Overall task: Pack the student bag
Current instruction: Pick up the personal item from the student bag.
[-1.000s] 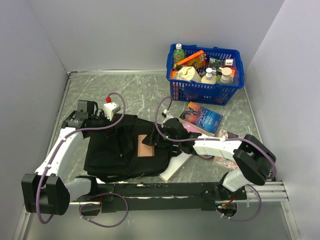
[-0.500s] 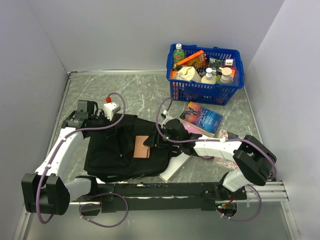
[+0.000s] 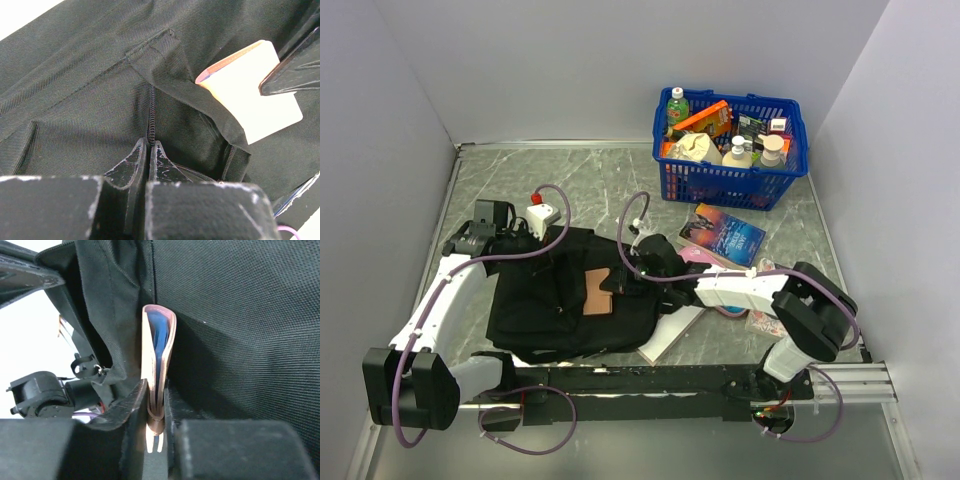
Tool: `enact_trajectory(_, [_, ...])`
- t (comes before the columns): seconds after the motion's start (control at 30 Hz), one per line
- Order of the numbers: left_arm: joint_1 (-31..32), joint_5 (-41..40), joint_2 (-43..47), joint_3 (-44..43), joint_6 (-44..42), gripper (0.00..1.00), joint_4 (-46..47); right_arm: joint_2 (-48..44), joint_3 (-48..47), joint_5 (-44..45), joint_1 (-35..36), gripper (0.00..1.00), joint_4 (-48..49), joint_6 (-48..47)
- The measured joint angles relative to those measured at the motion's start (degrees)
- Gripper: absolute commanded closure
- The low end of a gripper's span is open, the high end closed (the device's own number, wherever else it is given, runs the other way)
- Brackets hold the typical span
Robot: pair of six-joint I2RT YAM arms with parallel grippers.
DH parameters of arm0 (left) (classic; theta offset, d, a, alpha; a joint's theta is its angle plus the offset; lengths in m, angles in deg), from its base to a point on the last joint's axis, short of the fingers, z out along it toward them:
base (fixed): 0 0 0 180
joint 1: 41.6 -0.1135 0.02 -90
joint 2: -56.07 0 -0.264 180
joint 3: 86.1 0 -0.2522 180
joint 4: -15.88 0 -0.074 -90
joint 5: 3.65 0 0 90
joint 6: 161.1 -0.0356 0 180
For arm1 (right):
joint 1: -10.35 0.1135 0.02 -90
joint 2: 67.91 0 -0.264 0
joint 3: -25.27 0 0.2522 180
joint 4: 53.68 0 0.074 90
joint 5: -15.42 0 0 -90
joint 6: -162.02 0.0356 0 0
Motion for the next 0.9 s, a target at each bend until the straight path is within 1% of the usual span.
enact_trajectory(0.1, [0.00,-0.02,0.00,0.00,0.00,0.99,0.02,-0.79,-0.83,0.72,0.02,0.87,-2.10,-0.59])
enact_trajectory(0.3, [0.00,0.02,0.00,0.00,0.00,0.99,0.04,-6.38,-2.64,4.59,0.66,0.88,-7.91,-1.84])
enact_trajectory(0.5, [0.00,0.04,0.00,0.00,0.09,0.99,0.07,-10.84,-6.40,7.96,3.87,0.92,-8.11,-2.67])
enact_trajectory(0.67, [0.00,0.17,0.00,0.00,0.26,0.99,0.04,-10.25,-8.33,11.72,6.12,0.94,-8.26,-3.13])
enact_trajectory(0.9, [0.00,0.83,0.00,-0.11,1.55,0.99,-0.11,-5.33,-12.46,19.45,8.02,0.94,-8.96,-4.59])
